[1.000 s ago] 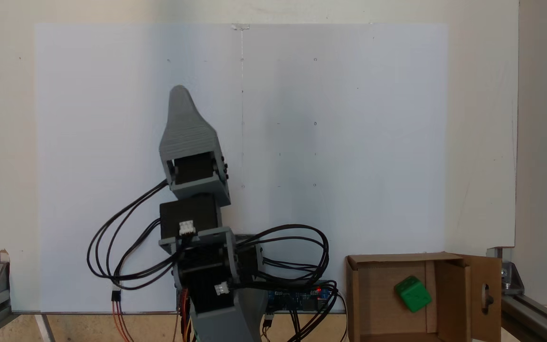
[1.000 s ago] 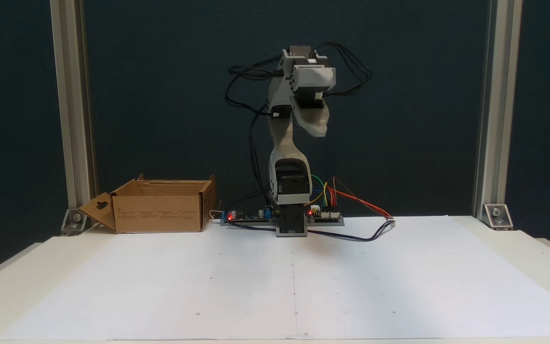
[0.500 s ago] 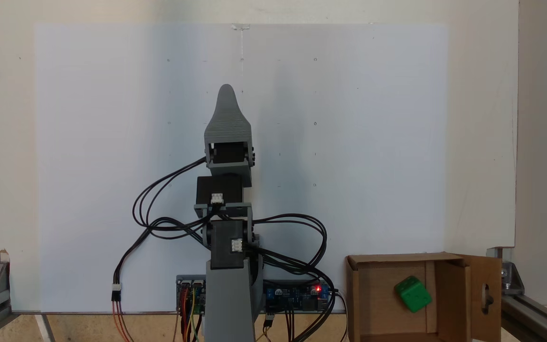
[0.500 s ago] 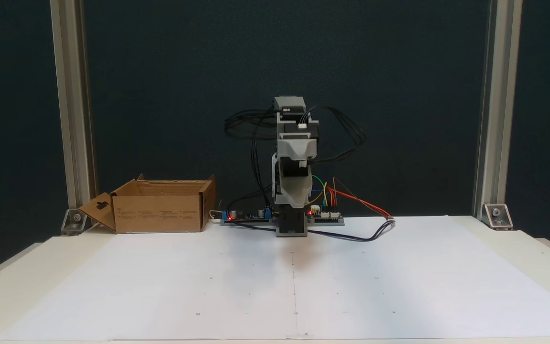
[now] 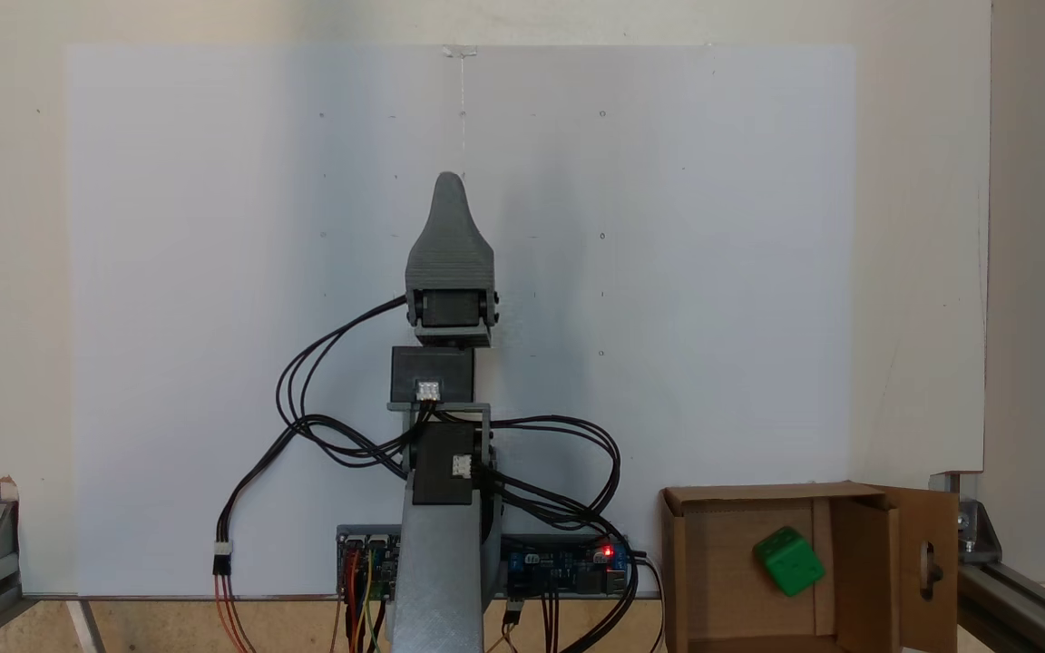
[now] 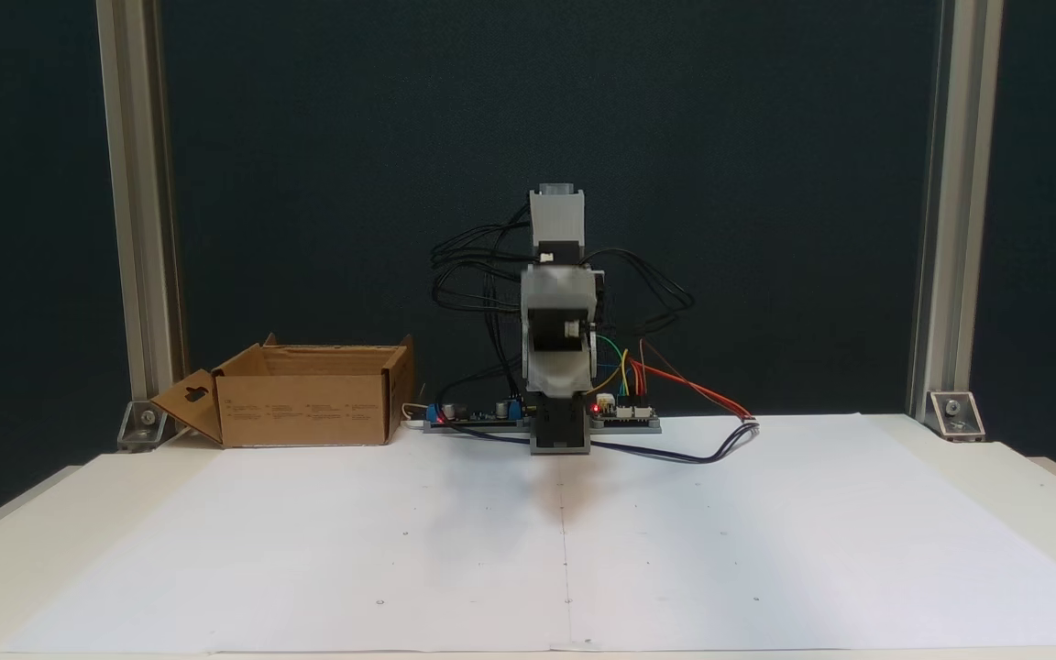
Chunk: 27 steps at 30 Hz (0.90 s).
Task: Grasp a green dice and put it in the bin.
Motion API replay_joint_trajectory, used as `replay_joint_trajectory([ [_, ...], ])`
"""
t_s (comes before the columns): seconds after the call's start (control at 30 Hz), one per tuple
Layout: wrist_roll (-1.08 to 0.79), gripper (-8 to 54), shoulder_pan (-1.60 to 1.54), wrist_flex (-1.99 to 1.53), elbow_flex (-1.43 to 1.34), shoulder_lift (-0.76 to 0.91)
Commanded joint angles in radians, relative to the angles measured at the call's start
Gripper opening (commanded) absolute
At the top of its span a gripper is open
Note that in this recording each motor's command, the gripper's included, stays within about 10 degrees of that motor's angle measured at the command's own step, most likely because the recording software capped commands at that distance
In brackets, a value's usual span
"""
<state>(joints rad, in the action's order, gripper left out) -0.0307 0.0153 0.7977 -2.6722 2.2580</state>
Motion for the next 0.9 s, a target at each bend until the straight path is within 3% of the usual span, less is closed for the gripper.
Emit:
replay_joint_trajectory([
  [0.0,0.032,43.2,0.020,0.167,0.023,0.114],
  [0.23,0.031,43.2,0.031,0.440,-0.031,0.114],
  [0.87,0.034,43.4,0.025,0.601,-0.242,0.112],
])
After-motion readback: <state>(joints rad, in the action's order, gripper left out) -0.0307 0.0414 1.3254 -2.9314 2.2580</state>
